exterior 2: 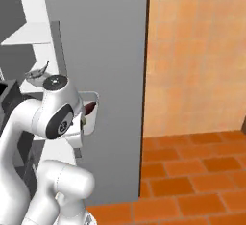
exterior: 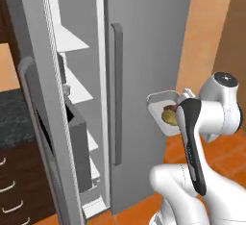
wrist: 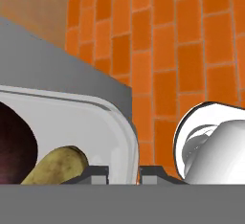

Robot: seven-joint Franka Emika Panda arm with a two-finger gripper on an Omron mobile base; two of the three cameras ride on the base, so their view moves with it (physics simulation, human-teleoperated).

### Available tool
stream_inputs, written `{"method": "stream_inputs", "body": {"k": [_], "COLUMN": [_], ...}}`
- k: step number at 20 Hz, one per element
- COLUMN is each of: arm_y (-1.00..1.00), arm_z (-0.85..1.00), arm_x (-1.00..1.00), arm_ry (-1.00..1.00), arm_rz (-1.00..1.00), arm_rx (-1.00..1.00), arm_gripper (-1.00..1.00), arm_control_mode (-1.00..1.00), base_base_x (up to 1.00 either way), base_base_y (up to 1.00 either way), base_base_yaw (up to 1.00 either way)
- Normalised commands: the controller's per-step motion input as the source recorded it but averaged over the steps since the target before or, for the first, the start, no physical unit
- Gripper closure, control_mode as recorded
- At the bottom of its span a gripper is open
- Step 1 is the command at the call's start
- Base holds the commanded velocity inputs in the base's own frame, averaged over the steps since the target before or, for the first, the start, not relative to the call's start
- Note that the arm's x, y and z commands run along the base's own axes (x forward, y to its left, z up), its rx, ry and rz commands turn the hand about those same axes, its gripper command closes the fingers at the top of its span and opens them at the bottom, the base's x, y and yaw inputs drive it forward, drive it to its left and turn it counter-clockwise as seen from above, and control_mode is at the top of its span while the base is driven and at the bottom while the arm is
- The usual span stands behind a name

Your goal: Take the meat container that has the fish and place it on the second highest rack of the freezer. Then take the vegetable container that has the potatos and place it on the highest rack of the freezer.

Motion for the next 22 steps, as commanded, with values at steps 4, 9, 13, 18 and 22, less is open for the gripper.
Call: {"method": "stream_inputs", "body": {"k": [4, 9, 13, 18, 22], "arm_y": [0.00, 0.00, 0.00, 0.00, 0.00], "arm_z": [0.00, 0.00, 0.00, 0.00, 0.00], "arm_x": [0.00, 0.00, 0.00, 0.00, 0.00], "arm_ry": [0.00, 0.00, 0.00, 0.00, 0.00], "arm_rz": [0.00, 0.00, 0.00, 0.00, 0.00], "arm_rx": [0.00, 0.00, 0.00, 0.00, 0.00], "arm_gripper": [1.00, 1.00, 1.00, 1.00, 1.00], "arm_control_mode": [1.00, 1.00, 1.00, 1.00, 1.00], "base_base_x": [0.01, 0.11, 0.08, 0.37, 0.19], "base_base_y": [-0.11, -0.48, -0.87, -0.07, 0.39], "base_base_yaw": [0.80, 0.71, 0.39, 0.11, 0.00]}}
